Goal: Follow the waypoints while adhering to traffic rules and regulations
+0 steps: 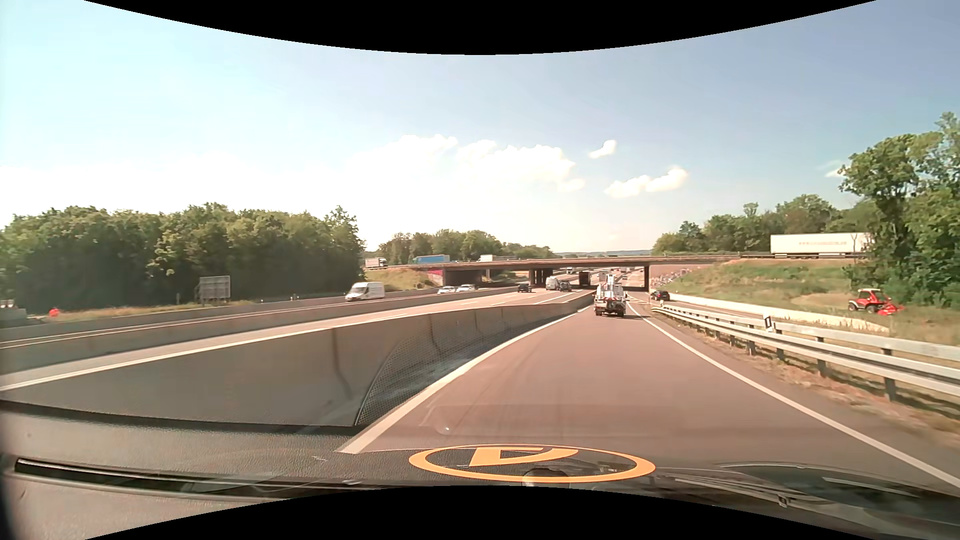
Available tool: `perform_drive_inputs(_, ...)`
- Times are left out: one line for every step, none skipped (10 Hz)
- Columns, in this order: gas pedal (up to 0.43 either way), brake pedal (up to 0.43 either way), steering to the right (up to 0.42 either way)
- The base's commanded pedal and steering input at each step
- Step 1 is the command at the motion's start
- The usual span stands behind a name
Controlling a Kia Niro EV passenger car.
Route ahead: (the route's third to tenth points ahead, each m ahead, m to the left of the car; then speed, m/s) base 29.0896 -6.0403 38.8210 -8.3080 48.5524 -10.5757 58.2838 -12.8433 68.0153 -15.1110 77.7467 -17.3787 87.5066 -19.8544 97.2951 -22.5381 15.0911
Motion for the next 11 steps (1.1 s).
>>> perform_drive_inputs(0.138,0.000,0.094)
perform_drive_inputs(0.150,0.000,0.090)
perform_drive_inputs(0.169,0.000,0.082)
perform_drive_inputs(0.177,0.000,0.077)
perform_drive_inputs(0.189,0.000,0.072)
perform_drive_inputs(0.209,0.000,0.067)
perform_drive_inputs(0.240,0.000,0.059)
perform_drive_inputs(0.260,0.000,0.049)
perform_drive_inputs(0.280,0.000,0.029)
perform_drive_inputs(0.299,0.000,0.019)
perform_drive_inputs(0.311,0.000,0.017)
